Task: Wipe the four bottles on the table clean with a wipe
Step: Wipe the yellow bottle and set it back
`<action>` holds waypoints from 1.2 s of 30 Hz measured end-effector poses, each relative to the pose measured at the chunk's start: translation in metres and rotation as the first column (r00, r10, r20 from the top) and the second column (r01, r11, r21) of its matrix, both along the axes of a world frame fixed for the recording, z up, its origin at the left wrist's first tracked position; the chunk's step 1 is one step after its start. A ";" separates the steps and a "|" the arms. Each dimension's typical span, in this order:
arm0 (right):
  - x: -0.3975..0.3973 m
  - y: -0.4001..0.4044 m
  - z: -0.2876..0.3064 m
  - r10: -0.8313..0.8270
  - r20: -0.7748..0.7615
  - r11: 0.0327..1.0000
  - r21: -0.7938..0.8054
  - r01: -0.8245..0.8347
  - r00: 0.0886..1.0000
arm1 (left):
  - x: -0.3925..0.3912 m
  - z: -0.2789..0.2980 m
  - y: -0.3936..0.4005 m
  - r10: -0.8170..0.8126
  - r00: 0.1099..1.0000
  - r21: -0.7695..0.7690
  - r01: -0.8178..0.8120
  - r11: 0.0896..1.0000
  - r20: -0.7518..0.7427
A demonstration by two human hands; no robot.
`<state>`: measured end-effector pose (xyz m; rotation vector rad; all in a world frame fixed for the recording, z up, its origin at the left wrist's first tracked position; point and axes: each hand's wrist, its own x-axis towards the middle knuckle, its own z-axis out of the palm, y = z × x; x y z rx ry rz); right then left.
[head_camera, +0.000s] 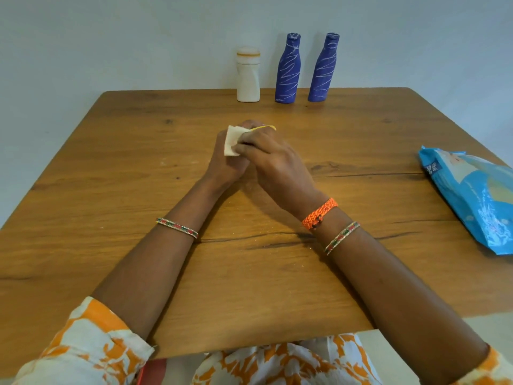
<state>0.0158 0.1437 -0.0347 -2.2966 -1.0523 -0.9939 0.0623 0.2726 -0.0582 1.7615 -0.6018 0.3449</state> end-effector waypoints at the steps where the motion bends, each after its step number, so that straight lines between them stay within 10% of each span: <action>1: 0.003 -0.002 0.001 0.002 -0.011 0.999 0.036 -0.002 1.000 | -0.001 0.002 0.000 0.015 1.000 0.011 -0.016 1.000 0.013; 5: 0.015 -0.025 0.006 -0.093 -0.090 0.955 0.274 0.114 0.992 | 0.001 0.005 -0.006 0.096 0.993 0.073 -0.101 0.992 0.063; 11: 0.001 -0.001 0.001 -0.024 0.025 1.000 0.009 0.023 0.999 | 0.003 -0.002 0.000 0.081 0.997 0.023 -0.081 0.996 0.014; 29: 0.011 -0.034 0.006 -0.088 -0.129 0.959 0.258 0.119 0.988 | -0.001 0.008 -0.008 0.082 0.995 0.102 -0.087 0.991 0.052; 36: 0.000 -0.014 0.003 0.022 -0.032 1.000 0.021 -0.022 0.999 | -0.004 0.004 -0.007 0.045 0.996 0.041 -0.048 0.998 0.072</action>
